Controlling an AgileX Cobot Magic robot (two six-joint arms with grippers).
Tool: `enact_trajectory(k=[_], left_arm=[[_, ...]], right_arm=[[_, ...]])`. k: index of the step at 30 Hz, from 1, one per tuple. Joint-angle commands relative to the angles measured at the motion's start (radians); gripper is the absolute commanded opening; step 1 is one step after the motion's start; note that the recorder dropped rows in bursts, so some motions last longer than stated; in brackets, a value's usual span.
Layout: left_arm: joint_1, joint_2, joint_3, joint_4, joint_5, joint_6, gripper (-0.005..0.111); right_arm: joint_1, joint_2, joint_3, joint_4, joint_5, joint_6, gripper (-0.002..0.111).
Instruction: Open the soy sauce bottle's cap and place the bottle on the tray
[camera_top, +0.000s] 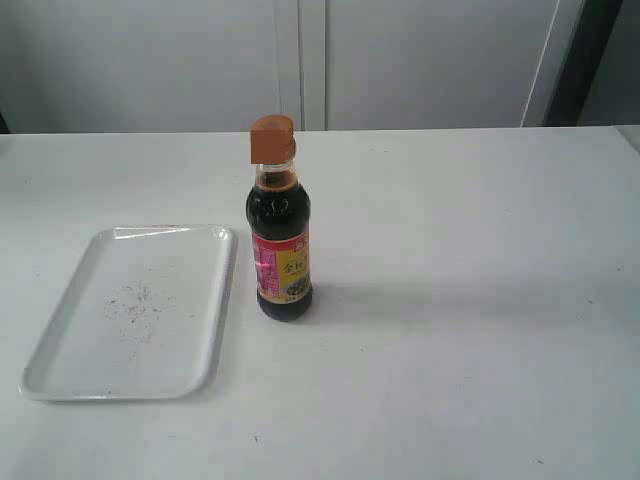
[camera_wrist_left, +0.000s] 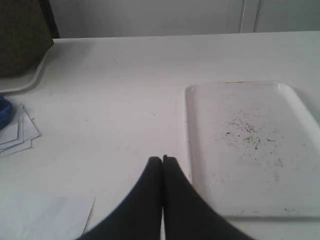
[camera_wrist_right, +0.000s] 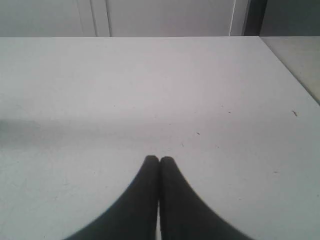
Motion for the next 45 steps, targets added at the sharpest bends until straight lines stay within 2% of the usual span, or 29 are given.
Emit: enact_trajectory(k=[1,4,11,17,21,25,33,41,45], left_arm=[[0.002,-0.005,0.003,-0.013,-0.063,-0.02,0.0],[0.002,-0.005,0.003,-0.039,-0.136,-0.123,0.0],[0.002,-0.005,0.003,-0.038,-0.326,-0.144,0.0],[0.002,-0.005,-0.053,-0.007,-0.348,-0.175,0.0],[0.002,0.011,-0.113,0.153,-0.458,-0.36,0.0],[0.002,0.149,-0.175,0.403,-0.538,-0.587,0.0],[0.002,0.611,-0.367,0.693,-0.818,-0.749,0.0],[0.002,0.832,-0.483,0.885,-1.0,-0.87,0.0],[0.002,0.934,-0.518,0.918,-1.099,-0.88,0.0]], right_arm=[[-0.003,-0.006,0.002,-0.002,-0.003,0.005,0.0],[-0.003,-0.006,0.002,-0.002,-0.003,0.005,0.0],[-0.003,-0.006,0.002,-0.002,-0.003,0.005,0.0],[-0.003,-0.006,0.002,-0.002,-0.003,0.005,0.0],[-0.003,-0.006,0.002,-0.002,-0.003,0.005,0.0],[-0.003,-0.006,0.002,-0.002,-0.003,0.005,0.0],[-0.003,-0.006,0.002,-0.002,-0.003,0.005,0.0],[-0.003,-0.006,0.002,-0.002,-0.003,0.005,0.0],[-0.003,-0.006,0.002,-0.002,-0.003,0.005,0.0]])
